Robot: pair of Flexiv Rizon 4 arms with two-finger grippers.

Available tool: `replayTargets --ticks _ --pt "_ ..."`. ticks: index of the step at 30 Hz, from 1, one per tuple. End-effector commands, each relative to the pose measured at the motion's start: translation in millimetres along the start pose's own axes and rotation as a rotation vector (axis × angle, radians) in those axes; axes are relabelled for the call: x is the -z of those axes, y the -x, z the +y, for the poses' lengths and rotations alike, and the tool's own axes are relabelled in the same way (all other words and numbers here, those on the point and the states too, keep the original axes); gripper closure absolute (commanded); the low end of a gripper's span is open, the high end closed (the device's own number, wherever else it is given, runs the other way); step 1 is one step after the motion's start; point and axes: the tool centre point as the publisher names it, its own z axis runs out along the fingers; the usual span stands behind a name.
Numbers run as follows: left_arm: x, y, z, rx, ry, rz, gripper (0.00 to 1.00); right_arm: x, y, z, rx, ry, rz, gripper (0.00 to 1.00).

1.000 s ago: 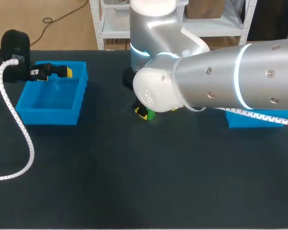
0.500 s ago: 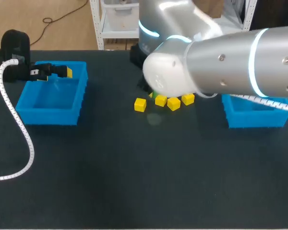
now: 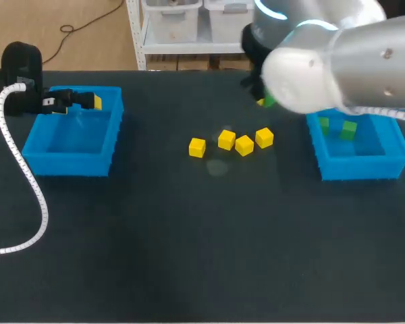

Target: Put the green cubes in the right bin and the yellow cubes in the left bin.

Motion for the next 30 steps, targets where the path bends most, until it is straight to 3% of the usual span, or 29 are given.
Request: replayTargets --ticks 1,10,21,28,29,30 --pt "0 -1.3 1.6 -0.002 -0.008 -0.006 0.00 10 -16 -40 -0.058 0.016 -0.197 1.00" --pt "0 -1.3 1.6 -0.002 -0.008 -0.006 0.00 18 -29 -100 -0.174 0.049 -0.277 1.00" --pt "0 -1.3 1.6 -0.002 -0.008 -0.006 0.00 -12 -64 -131 -0.276 0.144 -0.282 1.00" --pt "0 -1.3 1.6 -0.002 -0.008 -0.006 0.00 -18 -60 -139 -0.280 0.193 -0.318 1.00" --pt "0 -1.3 1.6 -0.002 -0.008 -0.006 0.00 -18 -58 -139 -0.278 0.203 -0.328 0.99" --pt "0 -1.3 1.6 -0.002 -0.008 -0.006 0.00 -17 -57 -139 -0.276 0.202 -0.346 0.85"
